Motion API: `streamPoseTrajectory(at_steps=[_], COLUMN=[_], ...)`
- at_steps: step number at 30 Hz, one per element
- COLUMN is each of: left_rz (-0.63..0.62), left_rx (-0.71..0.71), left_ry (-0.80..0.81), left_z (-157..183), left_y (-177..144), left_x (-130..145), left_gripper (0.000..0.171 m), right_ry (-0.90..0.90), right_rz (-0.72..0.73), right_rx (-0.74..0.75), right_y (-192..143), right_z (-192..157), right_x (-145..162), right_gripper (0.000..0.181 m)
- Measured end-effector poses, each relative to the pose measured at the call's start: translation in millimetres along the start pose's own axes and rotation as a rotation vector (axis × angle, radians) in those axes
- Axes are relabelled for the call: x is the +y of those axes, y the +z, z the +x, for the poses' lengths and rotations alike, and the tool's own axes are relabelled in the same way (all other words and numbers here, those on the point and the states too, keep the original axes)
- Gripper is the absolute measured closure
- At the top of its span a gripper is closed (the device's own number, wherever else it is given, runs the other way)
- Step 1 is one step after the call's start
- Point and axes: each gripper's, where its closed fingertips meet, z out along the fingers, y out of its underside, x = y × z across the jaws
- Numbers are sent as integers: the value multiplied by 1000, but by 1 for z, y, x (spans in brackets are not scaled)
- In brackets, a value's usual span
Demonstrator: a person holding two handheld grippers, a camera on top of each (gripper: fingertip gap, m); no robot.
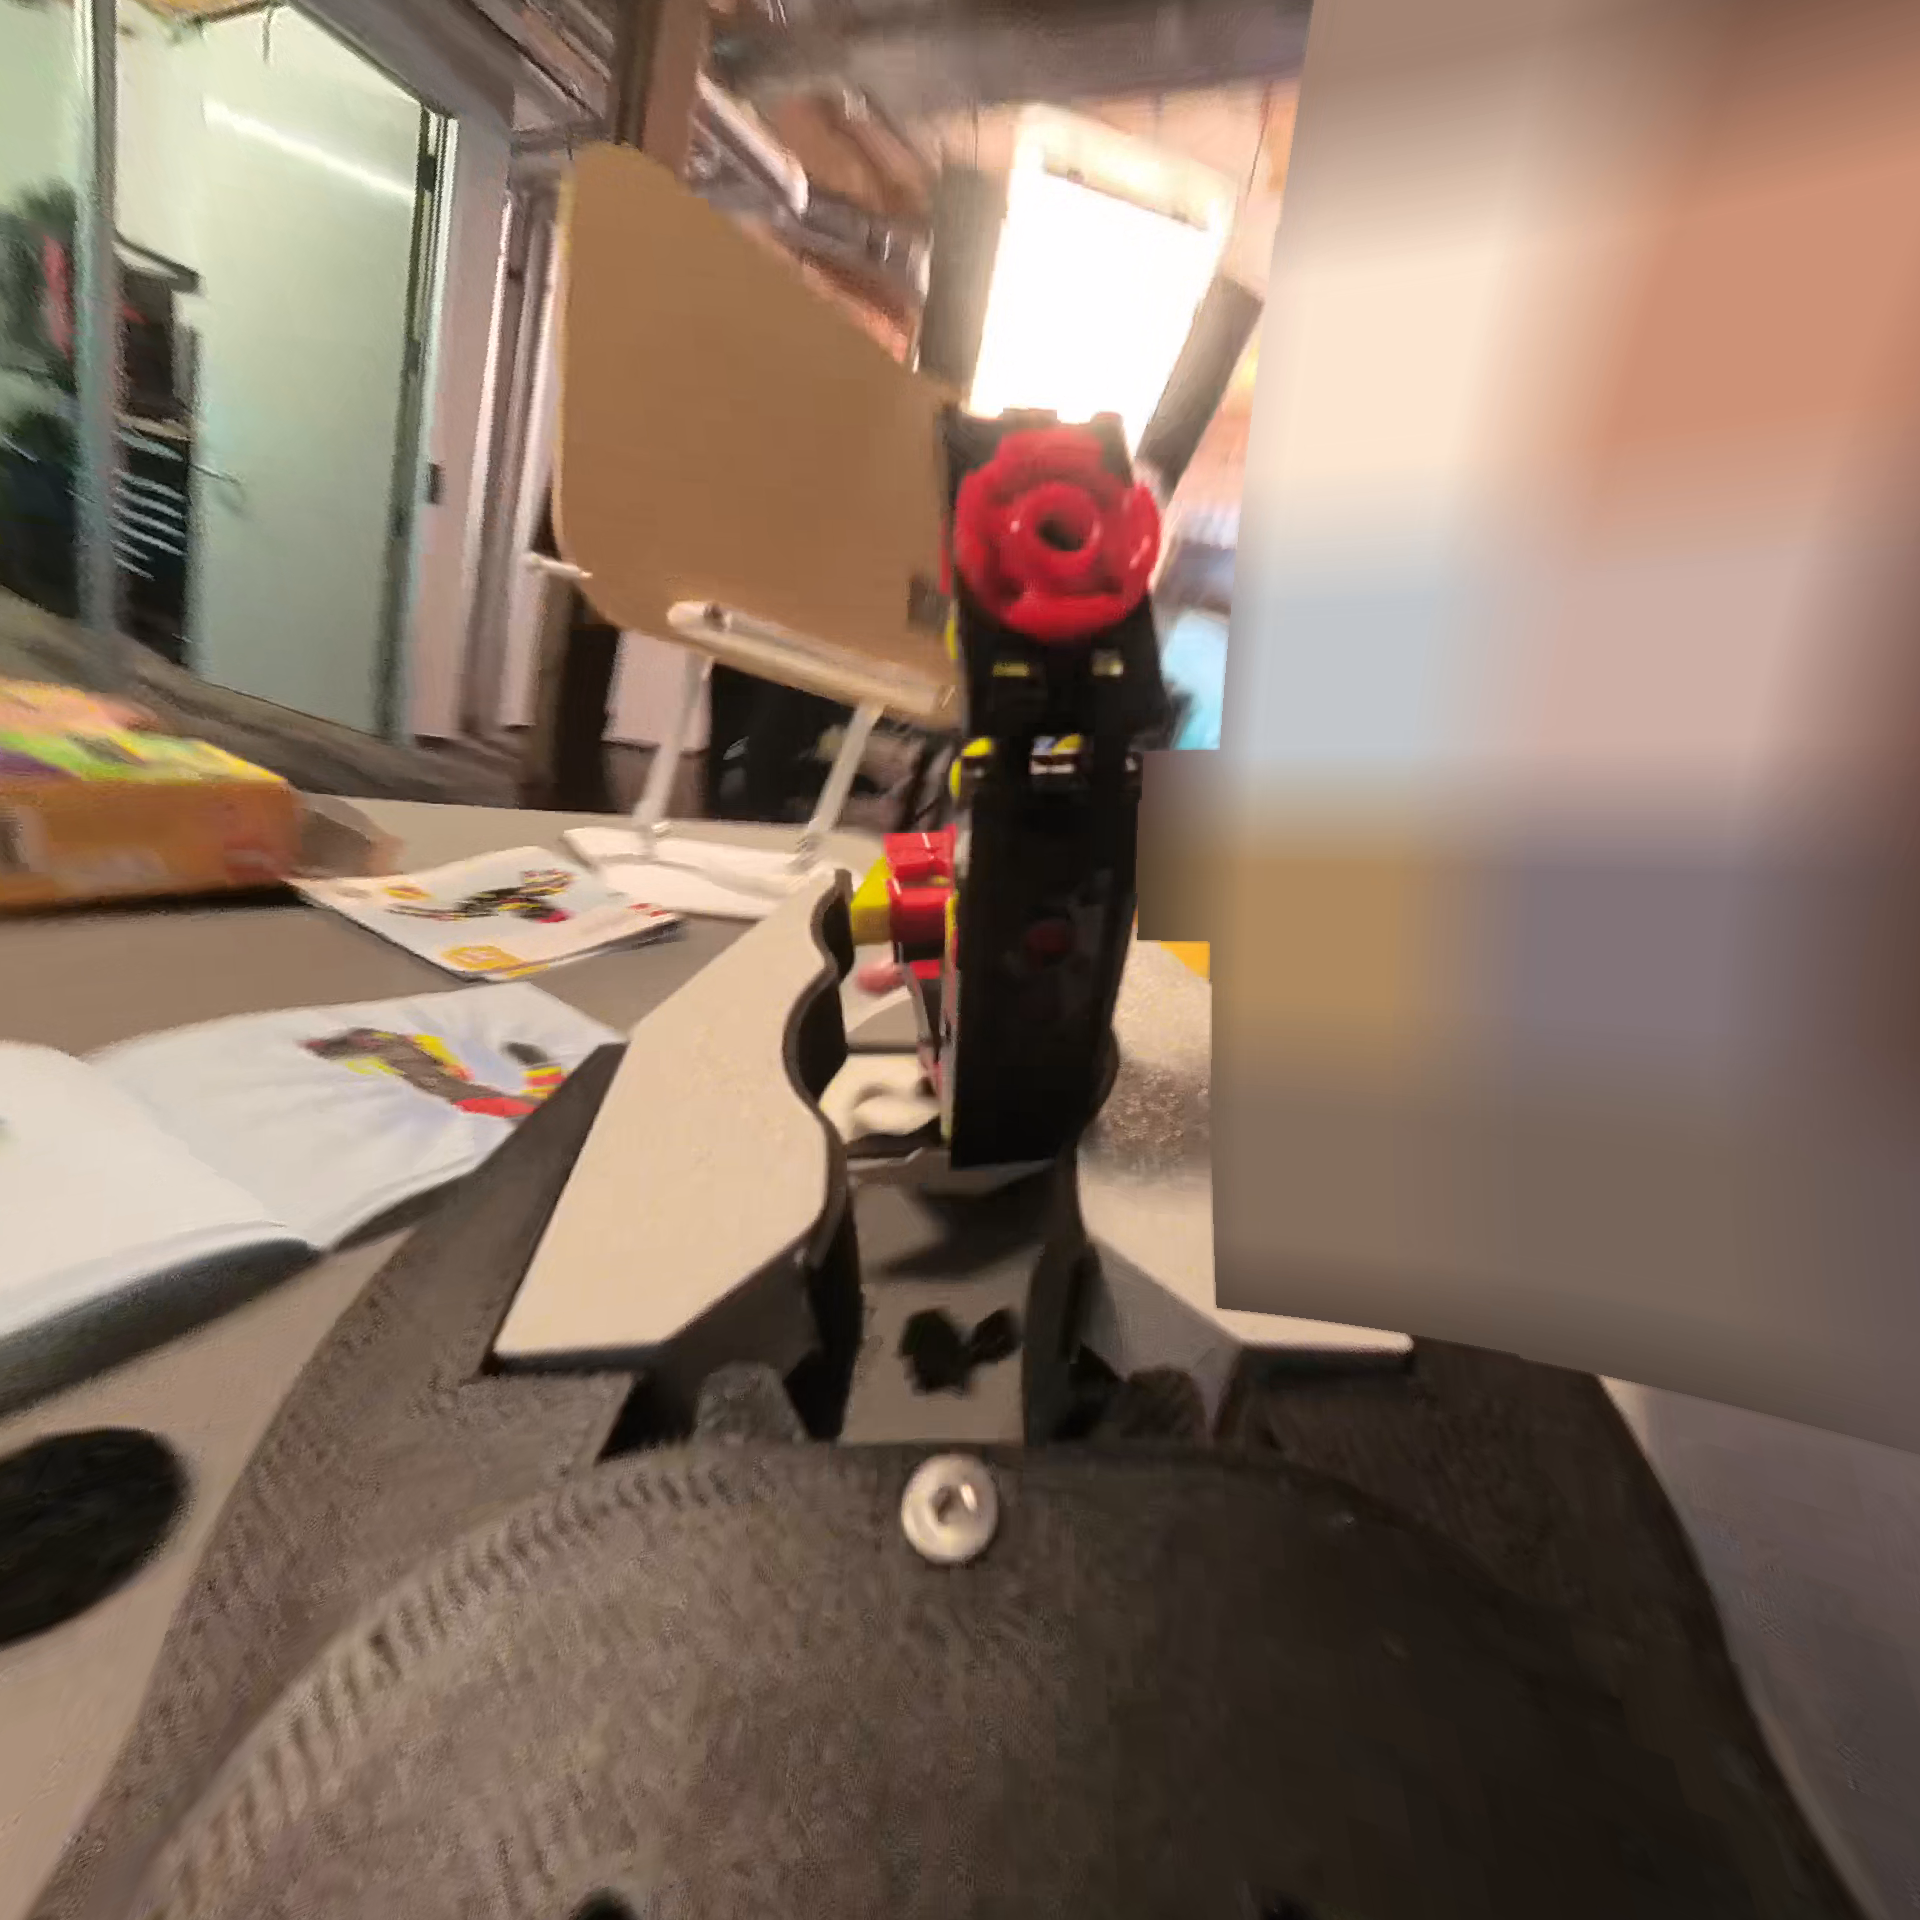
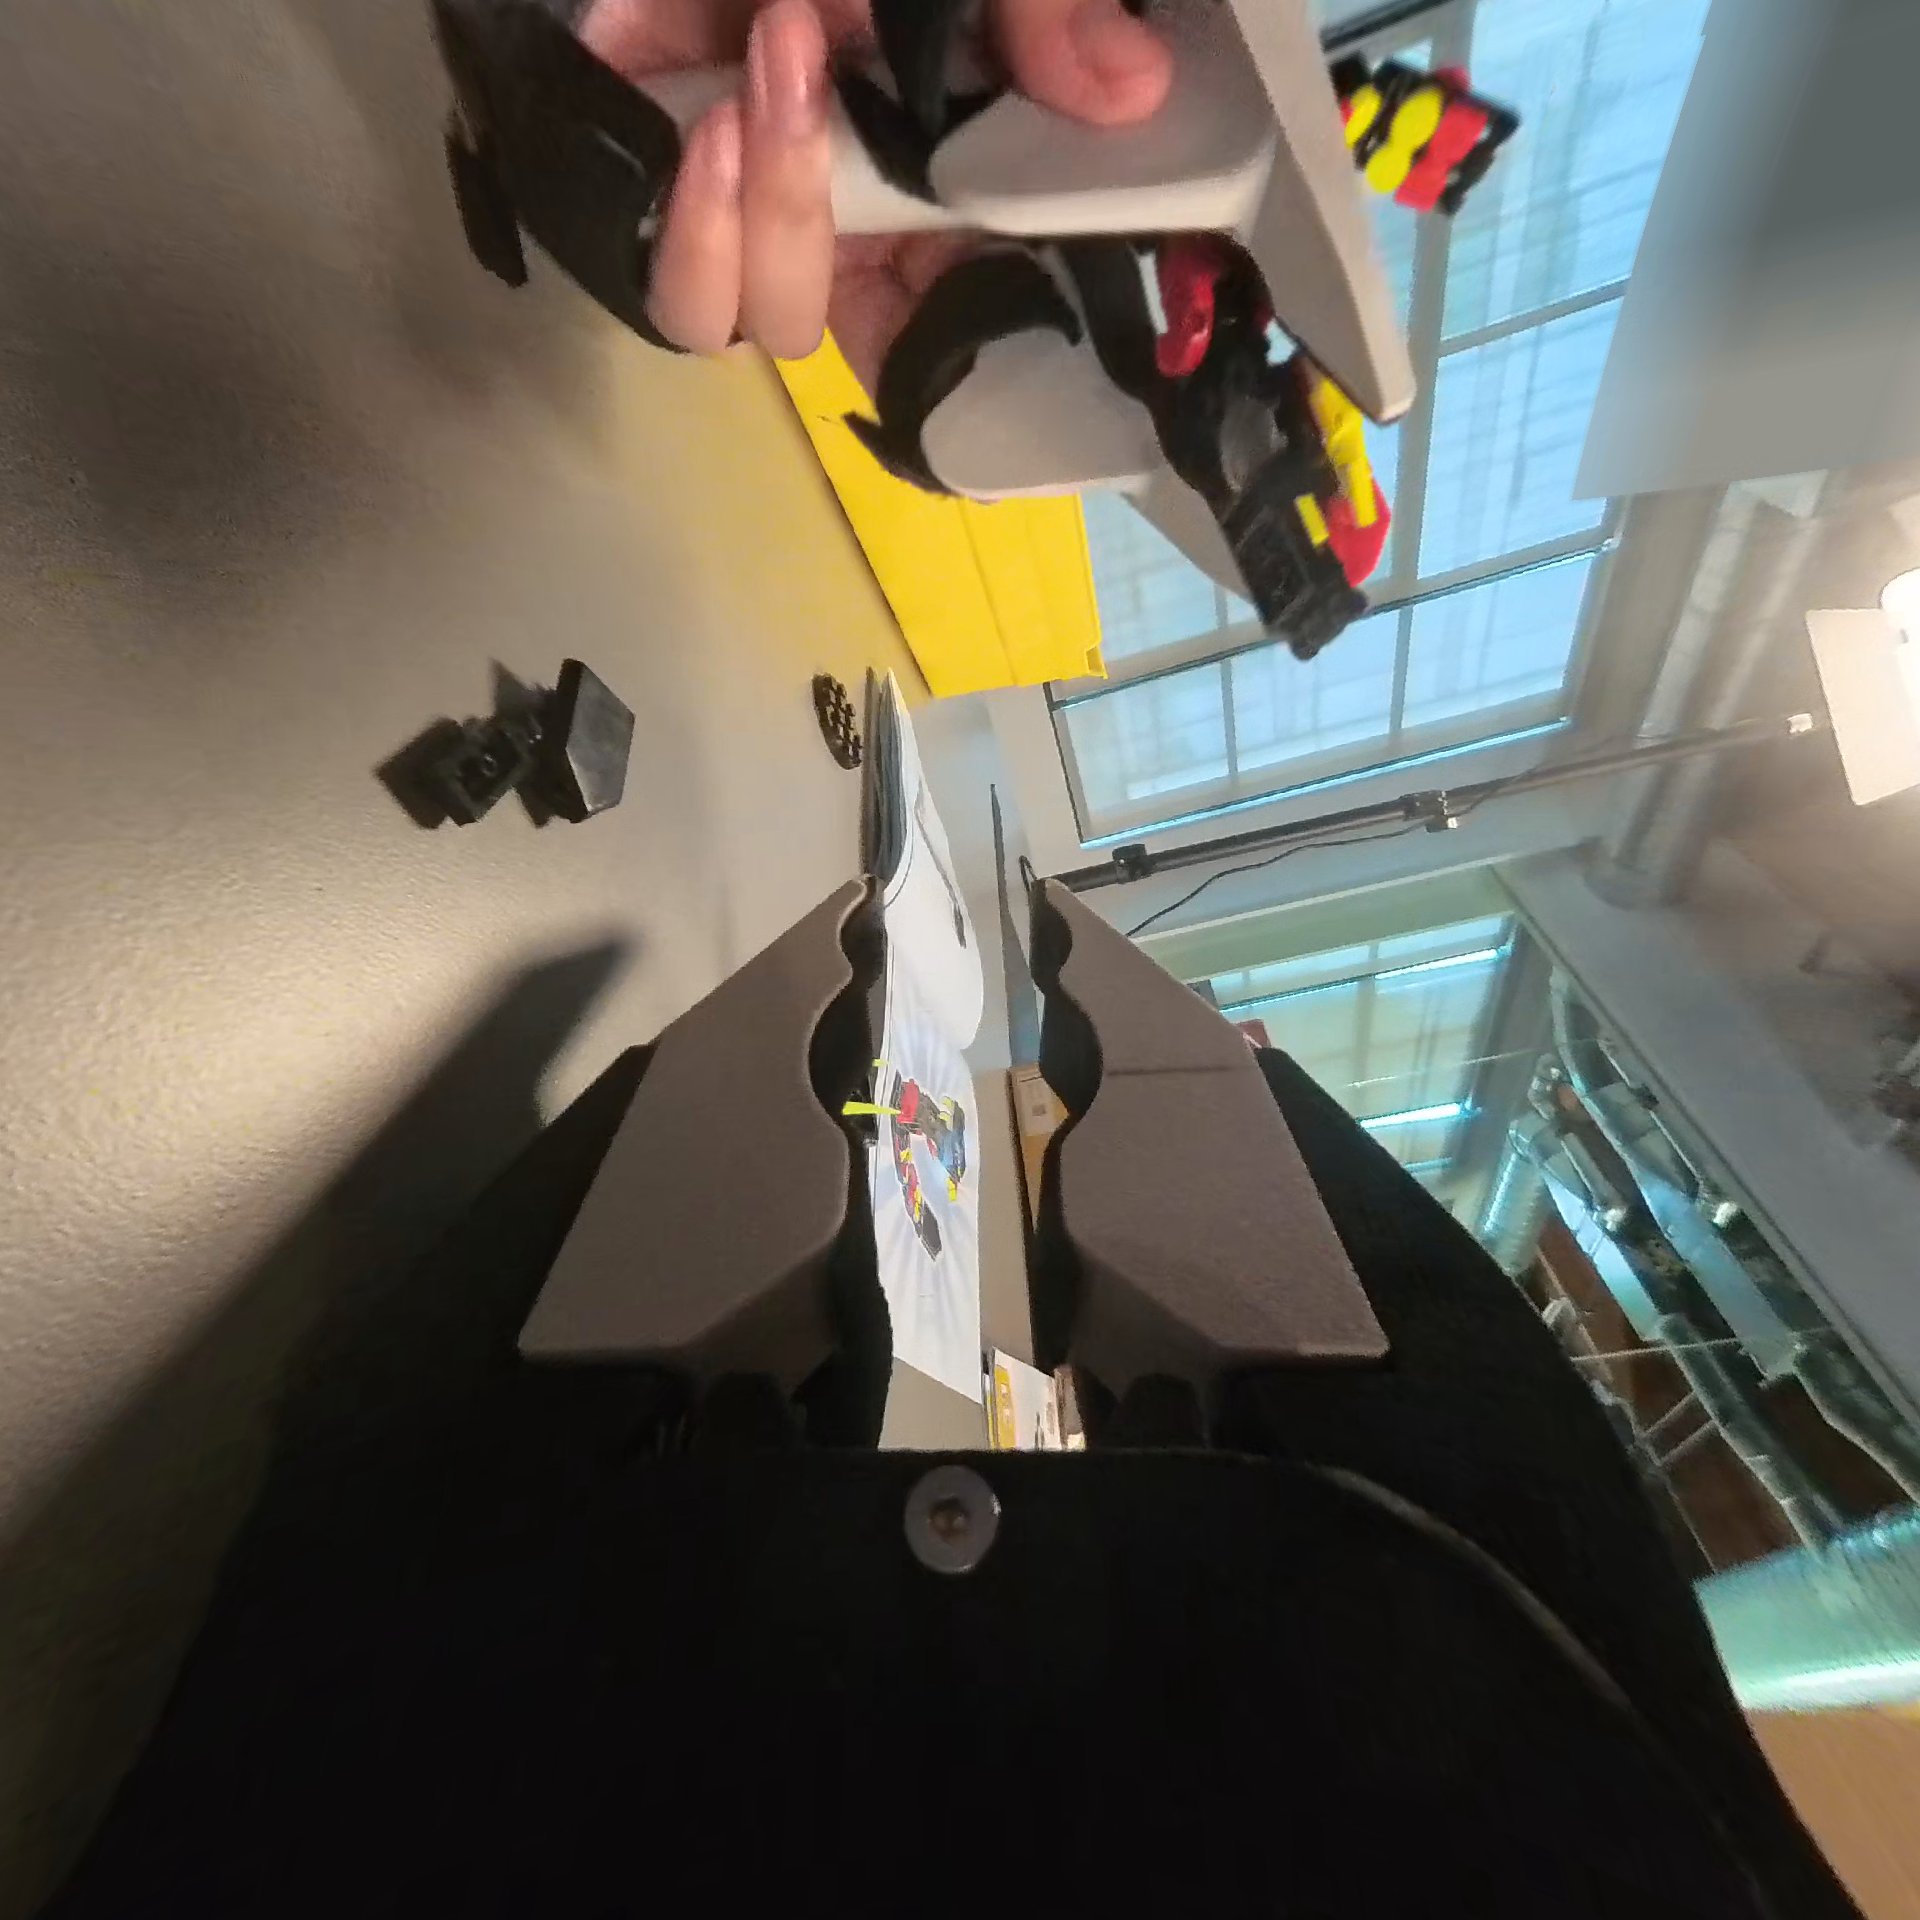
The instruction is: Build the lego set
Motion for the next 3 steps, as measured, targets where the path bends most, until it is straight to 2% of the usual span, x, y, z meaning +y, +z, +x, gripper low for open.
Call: streamPoseTrajectory(at_steps=[3], left_rz=[85], left_rx=[40], left_ry=[-168], left_z=[-6], left_y=[-5], left_x=[-11], left_gripper=[136], right_ry=[-4], right_rz=[-3], right_rx=[2], right_y=[0], right_z=[0], right_x=[0], right_gripper=[156])
